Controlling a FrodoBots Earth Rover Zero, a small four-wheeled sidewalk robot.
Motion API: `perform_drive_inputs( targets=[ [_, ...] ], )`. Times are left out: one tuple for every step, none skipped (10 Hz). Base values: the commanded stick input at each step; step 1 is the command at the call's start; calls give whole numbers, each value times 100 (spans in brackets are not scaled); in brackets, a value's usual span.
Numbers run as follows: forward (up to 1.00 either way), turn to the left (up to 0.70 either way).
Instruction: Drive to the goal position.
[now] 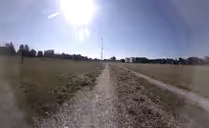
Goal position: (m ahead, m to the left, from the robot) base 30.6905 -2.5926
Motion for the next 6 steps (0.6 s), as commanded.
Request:
perform_drive_inputs(
  targets=[
    [50, -43],
    [50, -50],
    [50, -45],
    [50, -29],
    [50, -13],
    [50, 0]
  ],
)
